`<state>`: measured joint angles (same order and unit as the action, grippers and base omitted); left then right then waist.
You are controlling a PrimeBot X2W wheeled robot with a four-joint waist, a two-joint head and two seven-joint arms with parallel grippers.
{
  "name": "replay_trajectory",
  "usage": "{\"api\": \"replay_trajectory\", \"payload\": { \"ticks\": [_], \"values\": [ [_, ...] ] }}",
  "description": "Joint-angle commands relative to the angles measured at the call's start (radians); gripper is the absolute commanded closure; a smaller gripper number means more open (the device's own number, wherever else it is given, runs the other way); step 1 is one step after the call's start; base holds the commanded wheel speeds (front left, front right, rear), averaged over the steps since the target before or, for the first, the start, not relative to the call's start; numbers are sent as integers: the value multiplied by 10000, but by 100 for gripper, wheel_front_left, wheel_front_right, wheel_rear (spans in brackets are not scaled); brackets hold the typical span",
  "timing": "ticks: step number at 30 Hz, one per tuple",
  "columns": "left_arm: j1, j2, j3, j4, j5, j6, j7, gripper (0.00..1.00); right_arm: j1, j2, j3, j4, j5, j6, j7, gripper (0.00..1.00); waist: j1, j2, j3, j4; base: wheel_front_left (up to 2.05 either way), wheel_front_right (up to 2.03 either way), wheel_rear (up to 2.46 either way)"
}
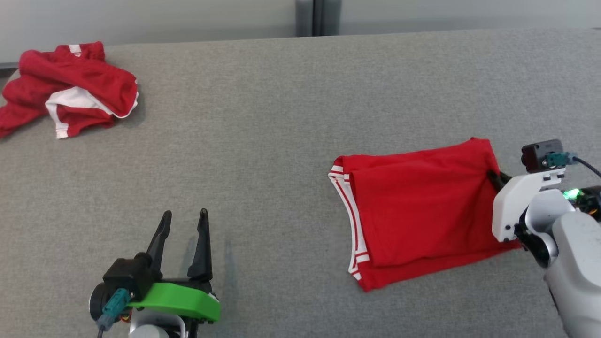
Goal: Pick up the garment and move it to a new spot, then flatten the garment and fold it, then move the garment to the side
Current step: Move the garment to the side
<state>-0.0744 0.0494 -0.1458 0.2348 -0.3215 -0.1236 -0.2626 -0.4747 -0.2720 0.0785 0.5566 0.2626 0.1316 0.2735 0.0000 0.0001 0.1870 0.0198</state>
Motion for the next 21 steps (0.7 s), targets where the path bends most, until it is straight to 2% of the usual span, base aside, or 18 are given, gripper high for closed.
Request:
{"api": "replay_trajectory", "payload": {
  "ticks": [1,10,16,21],
  "values": [
    [-270,22,21,-83,102,-16,-31,0,-227,-181,-85,48,-84,-18,-140,100,0,-1,367,-524,0,0,0],
    [-772,202,76,-591,598,-66,-20,0,-1237,-584,-401,238,-343,-17,-845,100,0,-1,1409,-2625,0,0,0],
    [-1185,532,16,-624,746,-62,-20,0,-1705,-295,-682,565,-454,-17,-1427,100,0,-1,2057,-3987,0,0,0],
    [-1425,627,-242,-489,775,-73,-20,0,-1843,-13,-898,879,-527,-17,-1824,100,0,-1,2248,-4520,0,0,0]
  ]
}}
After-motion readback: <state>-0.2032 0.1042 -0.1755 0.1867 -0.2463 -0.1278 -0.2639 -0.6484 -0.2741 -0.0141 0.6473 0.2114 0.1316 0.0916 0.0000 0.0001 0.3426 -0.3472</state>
